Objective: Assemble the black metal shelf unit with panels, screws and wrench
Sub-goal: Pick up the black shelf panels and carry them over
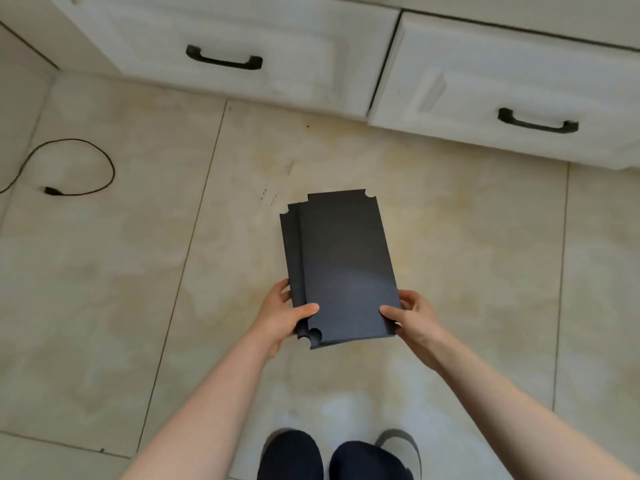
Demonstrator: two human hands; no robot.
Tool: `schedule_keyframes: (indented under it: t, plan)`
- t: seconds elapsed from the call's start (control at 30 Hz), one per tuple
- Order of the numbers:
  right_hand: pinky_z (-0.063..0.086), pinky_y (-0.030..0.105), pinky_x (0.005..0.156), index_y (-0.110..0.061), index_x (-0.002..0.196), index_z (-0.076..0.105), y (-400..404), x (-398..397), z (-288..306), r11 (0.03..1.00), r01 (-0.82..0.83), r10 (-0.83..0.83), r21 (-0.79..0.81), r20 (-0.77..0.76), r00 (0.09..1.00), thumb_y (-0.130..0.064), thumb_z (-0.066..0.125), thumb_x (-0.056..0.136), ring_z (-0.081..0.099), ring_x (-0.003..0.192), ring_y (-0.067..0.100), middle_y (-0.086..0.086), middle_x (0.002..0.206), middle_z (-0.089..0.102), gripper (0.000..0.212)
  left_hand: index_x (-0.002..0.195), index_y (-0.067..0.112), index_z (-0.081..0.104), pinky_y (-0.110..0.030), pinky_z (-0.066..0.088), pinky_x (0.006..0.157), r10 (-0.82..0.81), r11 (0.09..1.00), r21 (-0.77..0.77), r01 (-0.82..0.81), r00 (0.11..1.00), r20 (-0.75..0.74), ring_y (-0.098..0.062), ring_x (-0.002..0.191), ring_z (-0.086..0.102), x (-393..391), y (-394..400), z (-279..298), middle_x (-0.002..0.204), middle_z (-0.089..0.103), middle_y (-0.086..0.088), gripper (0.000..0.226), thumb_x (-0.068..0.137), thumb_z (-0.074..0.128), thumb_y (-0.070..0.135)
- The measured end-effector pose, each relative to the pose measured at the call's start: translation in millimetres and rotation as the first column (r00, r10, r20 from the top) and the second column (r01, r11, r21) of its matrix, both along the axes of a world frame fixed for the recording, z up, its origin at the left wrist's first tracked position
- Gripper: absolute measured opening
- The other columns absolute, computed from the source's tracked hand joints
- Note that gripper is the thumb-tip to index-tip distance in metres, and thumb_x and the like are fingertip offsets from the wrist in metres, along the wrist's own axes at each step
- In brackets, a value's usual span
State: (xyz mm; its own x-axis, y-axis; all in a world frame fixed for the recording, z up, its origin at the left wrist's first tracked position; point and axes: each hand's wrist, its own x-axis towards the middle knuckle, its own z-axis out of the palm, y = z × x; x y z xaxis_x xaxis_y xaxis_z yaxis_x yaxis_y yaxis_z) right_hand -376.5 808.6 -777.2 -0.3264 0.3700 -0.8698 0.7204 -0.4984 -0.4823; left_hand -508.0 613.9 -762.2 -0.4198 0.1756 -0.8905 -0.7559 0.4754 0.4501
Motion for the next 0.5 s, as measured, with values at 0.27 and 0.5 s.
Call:
schedule_keyframes:
  t: [0.27, 0.5]
  plan:
    - [0.054, 0.039, 0.087, -0.008, 0.118, 0.050, -6, 11, -21, 0.999, -0.054, 0.054, 0.002, 0.062, 0.997, 0.007, 0.060, 0.089, 0.064, 0.106, 0.024, 0.004, 0.120, 0.063, 0.035, 0.149, 0.021, 0.037, -0.017, 0.053, 0.057, -0.077, 0.994, -0.083, 0.071, 0.995, -0.063, -0.005, 0.090, 0.061, 17, 2, -30, 0.110, 0.057, 0.015, 0.077, 0.085, 0.071, -0.007]
    - [0.052, 0.042, 0.096, -0.013, 0.118, 0.047, -18, 4, -34, 0.989, -0.145, 0.141, 0.032, 0.113, 0.984, 0.004, 0.061, 0.089, 0.060, 0.112, 0.025, 0.005, 0.121, 0.062, 0.037, 0.150, 0.022, 0.035, -0.048, 0.053, 0.100, -0.117, 0.977, -0.195, 0.090, 0.984, -0.134, -0.023, 0.107, 0.057, 20, -4, -40, 0.118, 0.054, 0.005, 0.082, 0.083, 0.074, -0.005]
